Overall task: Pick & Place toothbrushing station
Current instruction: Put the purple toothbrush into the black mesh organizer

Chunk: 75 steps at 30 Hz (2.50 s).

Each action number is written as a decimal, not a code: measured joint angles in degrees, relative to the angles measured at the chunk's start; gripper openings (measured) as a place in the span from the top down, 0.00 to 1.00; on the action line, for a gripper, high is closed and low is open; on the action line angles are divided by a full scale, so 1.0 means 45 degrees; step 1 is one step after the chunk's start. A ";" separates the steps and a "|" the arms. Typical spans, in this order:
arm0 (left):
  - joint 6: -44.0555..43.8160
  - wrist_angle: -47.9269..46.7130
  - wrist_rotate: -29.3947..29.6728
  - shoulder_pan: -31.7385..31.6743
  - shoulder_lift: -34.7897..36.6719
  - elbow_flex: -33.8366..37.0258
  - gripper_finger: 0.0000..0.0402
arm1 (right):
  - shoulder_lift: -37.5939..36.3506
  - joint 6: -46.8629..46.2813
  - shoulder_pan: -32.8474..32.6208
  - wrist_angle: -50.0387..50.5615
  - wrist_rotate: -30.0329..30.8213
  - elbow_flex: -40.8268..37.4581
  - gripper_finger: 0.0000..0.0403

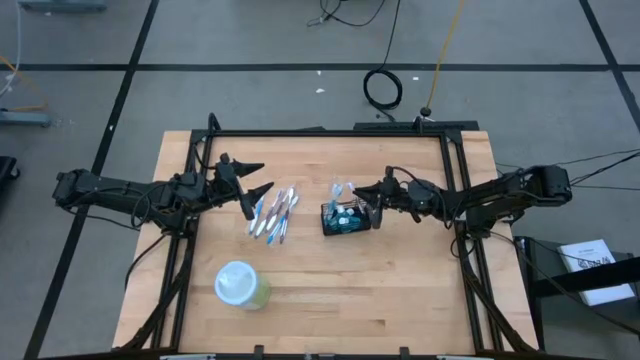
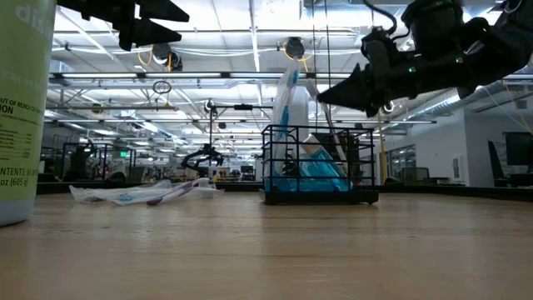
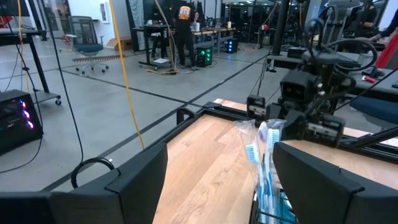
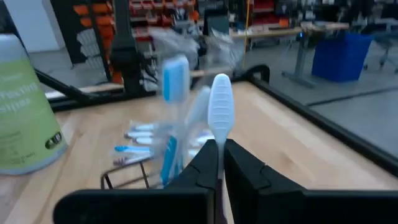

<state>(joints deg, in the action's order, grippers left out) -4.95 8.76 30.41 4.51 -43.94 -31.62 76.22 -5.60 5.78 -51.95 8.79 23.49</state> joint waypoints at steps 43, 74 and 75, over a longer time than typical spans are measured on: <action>0.0132 0.0388 0.0000 0.0000 -0.0821 -0.0015 0.26 | 0.2754 0.1084 -0.1235 -0.5569 0.2347 -0.0211 1.00; 0.0083 0.0504 0.0005 -0.0019 -0.0821 -0.0010 0.26 | 0.5446 0.1406 -0.1306 -0.8444 0.3035 -0.0777 0.94; 0.0083 0.0504 0.0005 -0.0019 -0.0821 -0.0010 0.26 | 0.5446 0.1402 -0.1306 -0.8425 0.3027 -0.0782 0.92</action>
<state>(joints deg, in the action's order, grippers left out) -4.58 11.03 30.44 4.43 -47.64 -31.66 100.73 0.71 -0.10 -89.86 22.41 19.97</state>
